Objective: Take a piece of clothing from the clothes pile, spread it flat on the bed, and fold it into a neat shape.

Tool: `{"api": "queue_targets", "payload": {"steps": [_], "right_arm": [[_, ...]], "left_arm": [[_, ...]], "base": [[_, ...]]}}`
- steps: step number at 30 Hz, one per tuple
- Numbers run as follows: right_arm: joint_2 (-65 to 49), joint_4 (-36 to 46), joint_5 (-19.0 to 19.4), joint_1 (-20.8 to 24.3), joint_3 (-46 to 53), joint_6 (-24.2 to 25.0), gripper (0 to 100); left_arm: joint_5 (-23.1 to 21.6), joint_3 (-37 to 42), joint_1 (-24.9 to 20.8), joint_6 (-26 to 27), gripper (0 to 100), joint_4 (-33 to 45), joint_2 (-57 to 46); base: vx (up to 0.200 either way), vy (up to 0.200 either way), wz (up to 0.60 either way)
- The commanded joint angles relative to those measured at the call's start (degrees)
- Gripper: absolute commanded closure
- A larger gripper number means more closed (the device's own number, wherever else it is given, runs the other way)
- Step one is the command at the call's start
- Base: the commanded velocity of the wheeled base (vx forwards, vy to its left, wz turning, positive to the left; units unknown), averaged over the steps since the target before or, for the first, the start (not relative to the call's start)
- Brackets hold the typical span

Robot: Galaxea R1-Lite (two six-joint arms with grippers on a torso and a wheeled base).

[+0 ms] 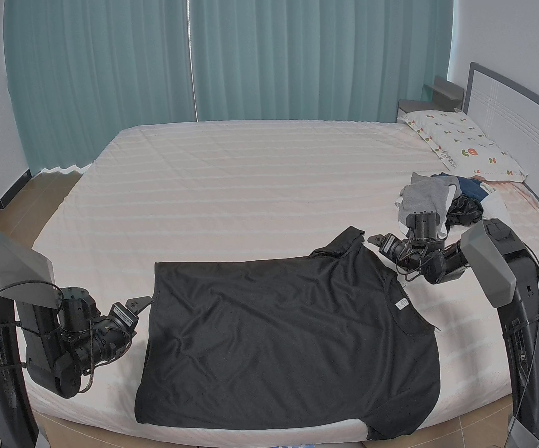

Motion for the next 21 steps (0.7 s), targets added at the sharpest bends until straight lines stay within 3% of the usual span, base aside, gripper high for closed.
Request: {"api": "queue_targets", "payload": {"steps": [1,11,12,21], "right_arm": [[0.86,-0.18,0.55,0.07,1.58,-0.80,0],[3.59,-2.38,0.20,1.04,-0.35,-3.44,0],[4.20,-2.29,-0.07,0.95,-1.49,-3.88,100],[5.08,-2.29,-0.60,0.16,-2.55,-3.53,100]], "left_arm": [[0.01,-0.40,0.36,0.05,0,-0.58,-0.33],[0.01,-0.58,0.36,0.13,0,-0.67,0.20],[0.01,-0.58,0.36,0.13,0,-0.67,0.11],[0.28,-0.84,0.62,0.22,0,-0.67,-0.06]], "base": [[0.000,0.000,0.00],[0.000,0.000,0.00],[0.000,0.000,0.00],[0.000,0.000,0.00]]}}
